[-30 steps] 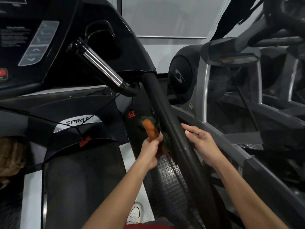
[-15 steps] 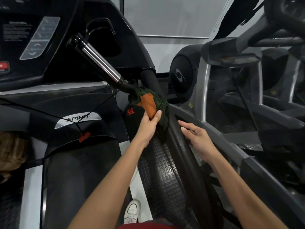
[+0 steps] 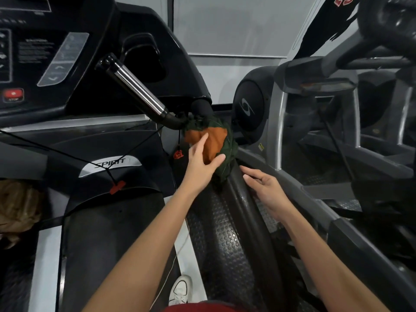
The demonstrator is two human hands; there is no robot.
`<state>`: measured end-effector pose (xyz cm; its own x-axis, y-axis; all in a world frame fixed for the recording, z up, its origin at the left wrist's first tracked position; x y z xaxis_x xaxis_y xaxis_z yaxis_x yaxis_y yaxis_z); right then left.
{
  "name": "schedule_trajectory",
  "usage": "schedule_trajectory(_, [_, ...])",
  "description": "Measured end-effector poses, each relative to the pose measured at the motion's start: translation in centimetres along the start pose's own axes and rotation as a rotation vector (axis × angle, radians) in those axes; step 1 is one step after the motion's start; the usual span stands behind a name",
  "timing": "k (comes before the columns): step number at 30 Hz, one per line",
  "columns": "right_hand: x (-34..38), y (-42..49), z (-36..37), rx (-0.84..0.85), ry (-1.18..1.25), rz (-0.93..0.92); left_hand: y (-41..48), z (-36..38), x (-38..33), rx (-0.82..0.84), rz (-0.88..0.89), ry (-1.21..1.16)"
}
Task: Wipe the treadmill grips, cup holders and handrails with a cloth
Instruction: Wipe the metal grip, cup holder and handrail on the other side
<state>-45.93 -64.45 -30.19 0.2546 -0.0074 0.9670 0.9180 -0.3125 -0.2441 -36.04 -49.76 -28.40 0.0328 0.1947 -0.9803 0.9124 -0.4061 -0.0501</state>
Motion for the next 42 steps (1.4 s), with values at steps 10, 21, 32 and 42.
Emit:
schedule_trajectory(10, [-0.2, 0.3, 0.2, 0.002, 0.103, -0.015, -3.8, -0.6, 1.2, -0.207, 0.155, 0.001])
schedule_trajectory(21, [-0.3, 0.4, 0.1, -0.006, 0.112, -0.018, -3.5, -0.2, -1.1, -0.106, 0.248, 0.205])
schedule_trajectory(32, [-0.4, 0.2, 0.0, 0.007, 0.096, -0.012, 0.1, -1.0, -2.6, 0.039, 0.108, 0.443])
schedule_trajectory(42, [-0.1, 0.0, 0.2, -0.013, 0.117, -0.046, -3.7, 0.8, -2.8, -0.014, 0.382, 0.426])
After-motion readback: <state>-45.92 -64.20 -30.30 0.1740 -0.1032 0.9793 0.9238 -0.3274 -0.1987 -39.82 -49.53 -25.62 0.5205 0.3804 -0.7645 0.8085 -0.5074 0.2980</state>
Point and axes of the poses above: each hand's wrist, its own y-axis towards the middle knuckle, its own z-axis out of the palm, x = y × z, the point moved 8 cm from there along y, towards the middle knuckle, and after that the axes turned 6 degrees about y, right-handed, at the moved point
